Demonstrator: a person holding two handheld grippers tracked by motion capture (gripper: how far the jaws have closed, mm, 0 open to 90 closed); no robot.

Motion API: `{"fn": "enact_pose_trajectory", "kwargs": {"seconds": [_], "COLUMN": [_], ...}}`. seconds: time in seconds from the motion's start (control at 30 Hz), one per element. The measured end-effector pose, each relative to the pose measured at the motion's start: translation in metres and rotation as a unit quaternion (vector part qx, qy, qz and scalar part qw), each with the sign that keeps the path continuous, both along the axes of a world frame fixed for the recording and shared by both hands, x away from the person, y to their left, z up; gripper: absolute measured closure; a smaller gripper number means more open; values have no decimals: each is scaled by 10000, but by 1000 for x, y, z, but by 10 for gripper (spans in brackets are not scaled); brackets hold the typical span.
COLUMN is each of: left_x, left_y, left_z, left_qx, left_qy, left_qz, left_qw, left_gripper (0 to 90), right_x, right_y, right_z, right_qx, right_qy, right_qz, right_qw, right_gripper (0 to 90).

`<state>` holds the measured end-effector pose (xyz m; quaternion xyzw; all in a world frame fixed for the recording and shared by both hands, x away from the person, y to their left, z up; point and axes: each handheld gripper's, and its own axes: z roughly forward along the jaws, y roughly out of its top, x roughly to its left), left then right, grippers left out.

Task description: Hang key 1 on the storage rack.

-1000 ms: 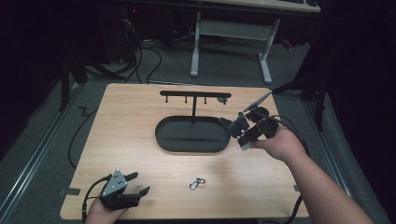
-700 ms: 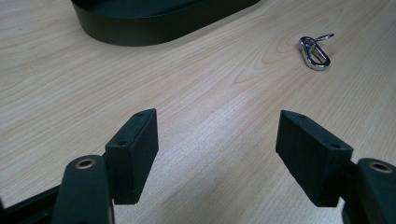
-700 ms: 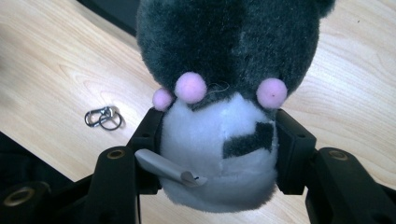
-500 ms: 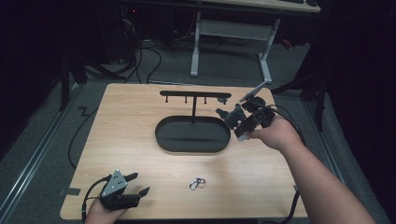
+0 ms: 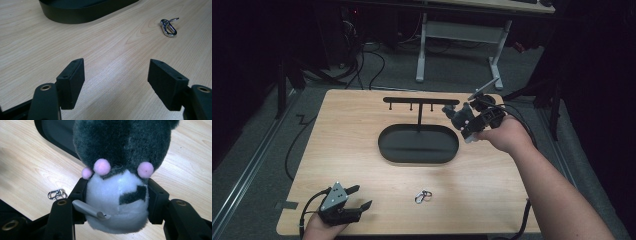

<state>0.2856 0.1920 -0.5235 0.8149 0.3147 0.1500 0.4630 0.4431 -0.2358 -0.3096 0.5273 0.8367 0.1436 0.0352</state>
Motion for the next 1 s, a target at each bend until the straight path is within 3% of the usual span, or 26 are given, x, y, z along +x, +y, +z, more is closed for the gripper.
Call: {"fn": "enact_pose_trajectory", "kwargs": {"seconds": [0.47,0.63,1.0], "left_x": [0,0,-1], "left_y": [0,-1,-2], "left_z": [-1,-1,-2], "left_qx": [14,51,66], "left_qy": [19,16,26], "left_qz": [1,-32,-45], "left_qw": [10000,10000,10000], "left_gripper": [305,305,306], "right_x": [9,5,9], "right_y": [-13,-21,-14], "right_z": [-4,-21,-58], "right_qx": [7,1,113], "right_qy": [-175,-118,-47], "right_qz": [-292,-358,-281], "right_qw": [9994,9993,9995], "right_gripper": [471,470,467]}}
